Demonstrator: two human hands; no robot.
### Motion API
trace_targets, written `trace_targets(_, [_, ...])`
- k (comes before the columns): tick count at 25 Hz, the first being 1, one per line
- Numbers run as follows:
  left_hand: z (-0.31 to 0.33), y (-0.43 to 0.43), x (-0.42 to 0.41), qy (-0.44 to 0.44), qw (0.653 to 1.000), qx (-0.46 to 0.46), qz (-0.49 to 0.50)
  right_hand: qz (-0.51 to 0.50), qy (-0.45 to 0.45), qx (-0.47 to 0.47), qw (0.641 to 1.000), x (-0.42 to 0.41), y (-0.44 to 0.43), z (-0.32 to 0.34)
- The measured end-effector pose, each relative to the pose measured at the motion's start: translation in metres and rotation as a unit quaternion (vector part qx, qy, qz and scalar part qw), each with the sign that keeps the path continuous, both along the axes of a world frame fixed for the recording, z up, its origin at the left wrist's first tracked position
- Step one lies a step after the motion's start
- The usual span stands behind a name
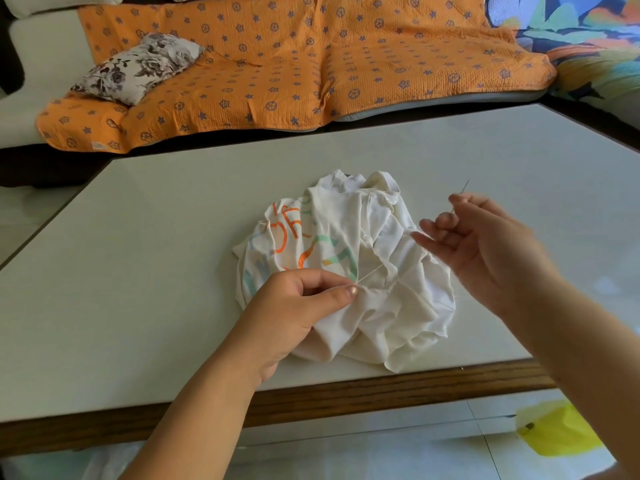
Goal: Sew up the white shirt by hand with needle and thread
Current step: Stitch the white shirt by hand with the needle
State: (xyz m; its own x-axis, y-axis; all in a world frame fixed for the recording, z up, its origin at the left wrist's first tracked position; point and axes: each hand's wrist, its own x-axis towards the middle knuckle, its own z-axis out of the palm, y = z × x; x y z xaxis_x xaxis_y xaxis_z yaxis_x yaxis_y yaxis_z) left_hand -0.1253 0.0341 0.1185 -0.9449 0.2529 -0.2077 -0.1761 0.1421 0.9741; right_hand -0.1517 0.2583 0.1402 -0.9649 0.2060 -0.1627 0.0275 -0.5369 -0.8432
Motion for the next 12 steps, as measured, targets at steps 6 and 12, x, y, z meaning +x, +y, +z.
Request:
trace_targets(6, [0.003,-0.005,0.000,0.005,1.000,0.005,-0.009,-0.159,0.024,0.358,0.920,-0.011,0.024,-0.008])
trace_targets(12, [0.004,-0.009,-0.001,0.012,1.000,-0.024,-0.004,-0.205,0.002,0.438,0.875,-0.015,0.040,-0.011])
